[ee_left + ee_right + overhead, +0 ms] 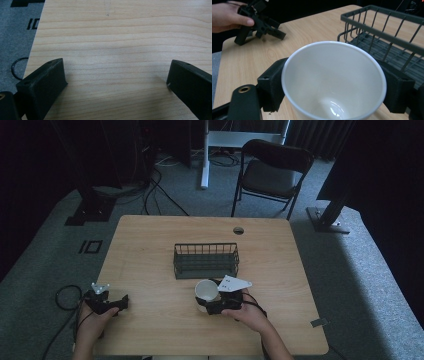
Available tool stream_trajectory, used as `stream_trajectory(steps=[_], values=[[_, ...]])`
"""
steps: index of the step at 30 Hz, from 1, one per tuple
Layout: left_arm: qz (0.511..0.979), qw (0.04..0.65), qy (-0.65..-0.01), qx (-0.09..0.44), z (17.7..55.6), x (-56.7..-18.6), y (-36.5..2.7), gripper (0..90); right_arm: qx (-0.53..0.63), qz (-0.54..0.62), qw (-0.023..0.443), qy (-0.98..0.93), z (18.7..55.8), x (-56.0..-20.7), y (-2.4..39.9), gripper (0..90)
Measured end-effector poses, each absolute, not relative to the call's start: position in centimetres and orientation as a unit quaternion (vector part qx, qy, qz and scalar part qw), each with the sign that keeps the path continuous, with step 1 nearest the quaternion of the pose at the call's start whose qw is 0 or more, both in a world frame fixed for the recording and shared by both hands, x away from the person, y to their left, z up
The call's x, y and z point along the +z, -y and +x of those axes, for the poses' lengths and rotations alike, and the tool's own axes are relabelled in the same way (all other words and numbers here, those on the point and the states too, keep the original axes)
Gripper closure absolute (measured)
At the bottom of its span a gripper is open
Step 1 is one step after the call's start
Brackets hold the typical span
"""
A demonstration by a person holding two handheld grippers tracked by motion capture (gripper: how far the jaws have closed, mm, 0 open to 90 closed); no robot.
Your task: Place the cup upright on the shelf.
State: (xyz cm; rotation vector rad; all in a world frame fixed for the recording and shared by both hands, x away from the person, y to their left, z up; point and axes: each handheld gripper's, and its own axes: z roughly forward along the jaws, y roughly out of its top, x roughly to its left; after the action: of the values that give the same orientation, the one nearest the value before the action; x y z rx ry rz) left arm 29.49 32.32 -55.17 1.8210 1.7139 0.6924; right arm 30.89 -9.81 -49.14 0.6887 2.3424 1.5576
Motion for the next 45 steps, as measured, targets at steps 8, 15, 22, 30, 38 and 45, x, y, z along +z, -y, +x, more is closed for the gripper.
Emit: stream_trajectory(steps=[8, 15, 22, 30, 38, 45], values=[[0.676, 0.27, -0.636, 0.257, 29.5, -55.2, -32.3, 2.4, 0.54, 0.227, 0.122, -0.801, 31.0, -47.9, 9.1, 19.5], [0.676, 0.27, -0.636, 0.257, 29.5, -55.2, -32.3, 2.4, 0.546, 0.218, 0.117, -0.801, 31.1, -47.1, 8.2, 19.5], [0.676, 0.27, -0.636, 0.257, 29.5, -55.2, -32.3, 2.4, 0.554, 0.212, 0.119, -0.797, 31.5, -46.1, 7.7, 19.5], [0.676, 0.27, -0.636, 0.257, 29.5, -55.2, -32.3, 2.4, 0.567, 0.214, 0.135, -0.784, 32.0, -44.0, 7.7, 19.6], [0.675, 0.271, -0.636, 0.256, 29.5, -55.2, -32.3, 2.4, 0.568, 0.239, 0.155, -0.772, 32.9, -42.7, 7.6, 19.6], [0.676, 0.27, -0.636, 0.257, 29.5, -55.2, -32.3, 2.4, 0.572, 0.262, 0.177, -0.757, 34.2, -41.1, 7.4, 19.6]])
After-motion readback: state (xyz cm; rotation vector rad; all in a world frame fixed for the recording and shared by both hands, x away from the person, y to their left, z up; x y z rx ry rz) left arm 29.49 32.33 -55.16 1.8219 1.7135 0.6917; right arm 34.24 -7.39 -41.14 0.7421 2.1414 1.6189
